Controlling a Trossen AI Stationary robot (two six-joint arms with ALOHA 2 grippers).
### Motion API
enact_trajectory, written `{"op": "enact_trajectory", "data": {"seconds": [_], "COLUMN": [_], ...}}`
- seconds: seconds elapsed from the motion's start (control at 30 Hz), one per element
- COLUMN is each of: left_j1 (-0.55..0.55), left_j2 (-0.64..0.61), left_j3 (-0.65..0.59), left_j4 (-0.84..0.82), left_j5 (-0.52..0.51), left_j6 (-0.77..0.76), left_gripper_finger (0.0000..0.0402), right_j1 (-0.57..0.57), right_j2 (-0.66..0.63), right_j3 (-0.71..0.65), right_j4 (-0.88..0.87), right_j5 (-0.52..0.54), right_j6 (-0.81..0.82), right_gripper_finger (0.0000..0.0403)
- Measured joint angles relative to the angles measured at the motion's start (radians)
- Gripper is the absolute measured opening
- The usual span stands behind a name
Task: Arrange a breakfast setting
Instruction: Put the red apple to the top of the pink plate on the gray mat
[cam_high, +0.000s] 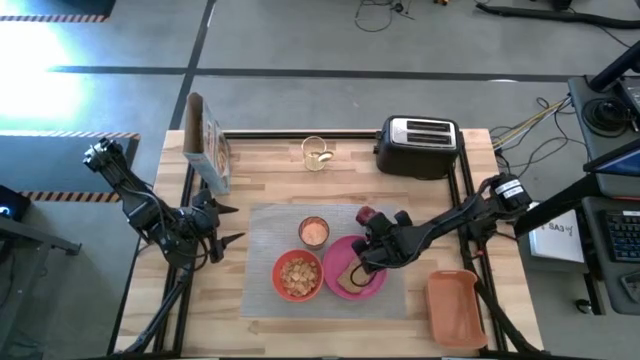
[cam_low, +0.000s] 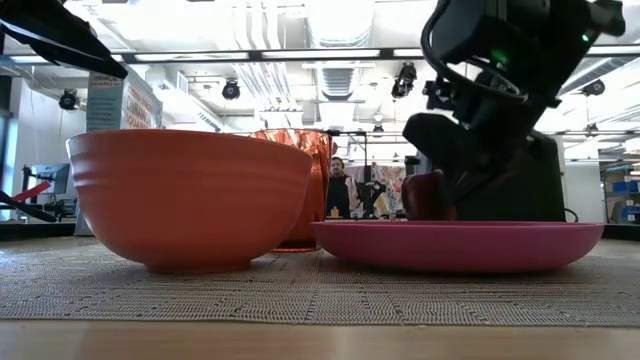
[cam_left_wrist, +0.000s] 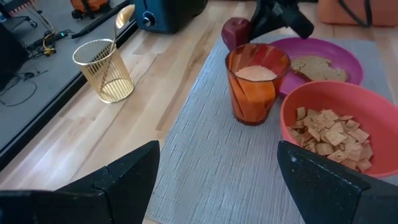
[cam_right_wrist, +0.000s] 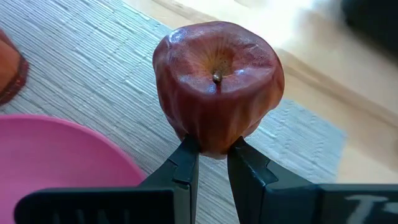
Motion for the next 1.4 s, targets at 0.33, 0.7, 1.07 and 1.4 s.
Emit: {"op": "enact_trajectory", "data": {"seconds": [0.33,0.7,1.07,1.4], "left_j1": [0.0,0.0,0.0,0.0], "left_j2": [0.0,-0.001,-0.001,-0.001], "left_j3": [0.0,0.0,0.0,0.0], "left_j4": [0.002,0.004,0.014,0.013], "left_j5": [0.0,0.0,0.0,0.001], "left_j6": [0.004,0.001,0.0,0.001], "left_gripper_finger": [0.0307,0.0307,0.0307,0.0307], "right_j1": [0.0,0.0,0.001,-0.003], "right_j2": [0.0,-0.002,-0.003,-0.003], "right_j3": [-0.048,0.038,0.215,0.284], "right_j4": [0.1,0.056,-0.155,-0.165], "right_j5": [0.001,-0.032,-0.087,-0.037], "right_j6": [0.022,-0.096,-0.145,-0.231], "right_gripper_finger": [0.0088,0.0181,0.0183,0.0184]}}
